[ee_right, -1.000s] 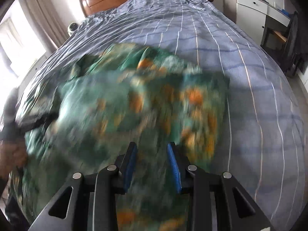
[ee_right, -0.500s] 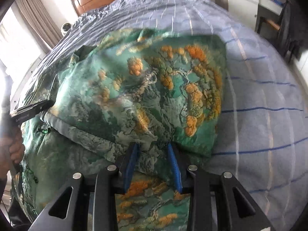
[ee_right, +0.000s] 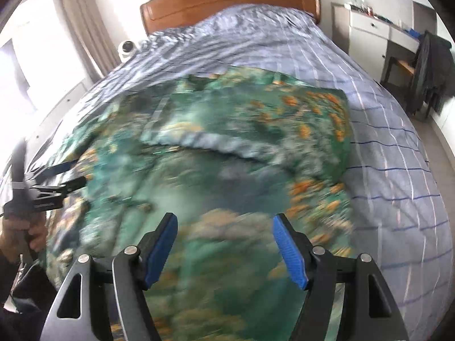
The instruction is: Fold large clothes
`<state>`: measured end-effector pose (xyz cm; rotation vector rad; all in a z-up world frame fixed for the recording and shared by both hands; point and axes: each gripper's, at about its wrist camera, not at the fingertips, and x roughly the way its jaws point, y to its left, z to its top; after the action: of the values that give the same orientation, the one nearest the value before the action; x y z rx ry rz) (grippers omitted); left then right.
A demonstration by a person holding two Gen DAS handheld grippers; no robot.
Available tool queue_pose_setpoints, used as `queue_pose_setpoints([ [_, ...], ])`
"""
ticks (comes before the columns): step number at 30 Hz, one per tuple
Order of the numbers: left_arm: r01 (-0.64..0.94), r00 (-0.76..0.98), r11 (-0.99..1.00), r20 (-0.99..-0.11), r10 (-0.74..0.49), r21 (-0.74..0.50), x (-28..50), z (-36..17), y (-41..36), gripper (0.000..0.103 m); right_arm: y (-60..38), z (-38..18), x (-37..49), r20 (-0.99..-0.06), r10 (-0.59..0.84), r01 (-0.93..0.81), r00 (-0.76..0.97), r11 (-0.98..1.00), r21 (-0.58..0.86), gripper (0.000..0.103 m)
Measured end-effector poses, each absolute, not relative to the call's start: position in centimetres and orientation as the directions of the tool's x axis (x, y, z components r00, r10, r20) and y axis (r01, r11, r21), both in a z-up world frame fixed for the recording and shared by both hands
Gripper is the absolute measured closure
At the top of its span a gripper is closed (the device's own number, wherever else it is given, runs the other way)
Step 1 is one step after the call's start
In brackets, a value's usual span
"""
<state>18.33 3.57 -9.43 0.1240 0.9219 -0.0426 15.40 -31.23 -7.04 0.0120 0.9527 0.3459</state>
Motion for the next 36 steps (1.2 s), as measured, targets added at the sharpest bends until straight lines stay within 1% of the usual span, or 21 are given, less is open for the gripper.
queue_pose_setpoints([
  [4,0.009,0.591,0.998,-0.805,0.051,0.07,16.8,-9.6,7.9,0.008,-27.7,-6.1,12.0,-0.774,0.338,-0.323,0.535,0.929,0.182,0.032],
  [7,-0.092,0.562,0.995,-0.823,0.08,0.034,16.3,-10.4,12.7,0.008,-25.5,-5.9,9.8,-0.762,0.38,-0.349,0.524,0.912,0.215,0.032],
  [9,-0.174,0.549,0.985,-0.831,0.087,-0.012,16.5,-10.8,16.2,0.008,-24.4,-5.9,8.8,-0.763,0.405,-0.371,0.505,0.899,0.232,0.032],
  [12,-0.315,0.54,0.941,-0.839,0.071,-0.122,16.4,-10.9,22.0,0.008,-23.3,-6.1,7.9,-0.768,0.409,-0.384,0.492,0.894,0.231,0.032],
  [16,-0.483,0.549,0.83,-0.835,0.038,-0.28,16.6,-11.7,28.9,0.008,-22.8,-6.1,7.3,-0.766,0.424,-0.38,0.483,0.89,0.253,0.032],
  [20,-0.606,0.598,0.664,-0.801,0.016,-0.439,16.8,-13.3,34.7,0.008,-22.7,-6.3,7.0,-0.776,0.413,-0.362,0.476,0.897,0.255,0.032],
  [23,-0.659,0.62,0.55,-0.784,0.011,-0.514,17.3,-14.9,37.3,0.008,-22.7,-6.5,7.0,-0.784,0.407,-0.352,0.468,0.9,0.257,0.032],
  [25,-0.672,0.631,0.518,-0.776,0.026,-0.529,17.7,-15.3,38.1,0.009,-22.4,-6.6,6.8,-0.788,0.414,-0.361,0.456,0.895,0.261,0.032],
  [26,-0.682,0.637,0.501,-0.769,0.05,-0.532,17.9,-15.2,38.4,0.013,-22.2,-6.6,6.7,-0.789,0.416,-0.366,0.452,0.893,0.261,0.032],
  [27,-0.695,0.637,0.494,-0.766,0.084,-0.523,17.8,-14.9,38.6,0.021,-21.9,-6.6,6.6,-0.791,0.418,-0.376,0.448,0.89,0.257,0.032],
  [28,-0.715,0.622,0.492,-0.774,0.122,-0.497,18.0,-14.7,38.7,0.04,-21.7,-6.6,6.5,-0.791,0.419,-0.384,0.445,0.887,0.254,0.032],
  [29,-0.739,0.594,0.496,-0.789,0.157,-0.457,18.3,-14.6,38.4,0.067,-21.6,-6.6,6.4,-0.791,0.42,-0.389,0.444,0.886,0.252,0.032],
  [30,-0.749,0.575,0.505,-0.799,0.177,-0.428,18.5,-14.6,38.3,0.079,-21.4,-6.5,6.3,-0.79,0.423,-0.396,0.444,0.884,0.25,0.032],
  [31,-0.754,0.565,0.517,-0.802,0.193,-0.406,18.6,-14.4,38.1,0.088,-21.3,-6.4,6.2,-0.787,0.428,-0.402,0.445,0.88,0.252,0.032],
  [32,-0.758,0.551,0.535,-0.805,0.221,-0.373,18.9,-13.9,37.6,0.091,-21.2,-6.3,6.1,-0.784,0.434,-0.407,0.445,0.877,0.254,0.032],
  [35,-0.744,0.53,0.631,-0.77,0.355,-0.222,19.8,-10.4,34.5,0.093,-21.0,-6.1,5.9,-0.776,0.445,-0.416,0.447,0.871,0.26,0.032],
  [36,-0.728,0.534,0.661,-0.755,0.381,-0.181,20.1,-9.4,33.8,0.093,-21.0,-6.1,5.9,-0.775,0.447,-0.416,0.446,0.87,0.263,0.032],
])
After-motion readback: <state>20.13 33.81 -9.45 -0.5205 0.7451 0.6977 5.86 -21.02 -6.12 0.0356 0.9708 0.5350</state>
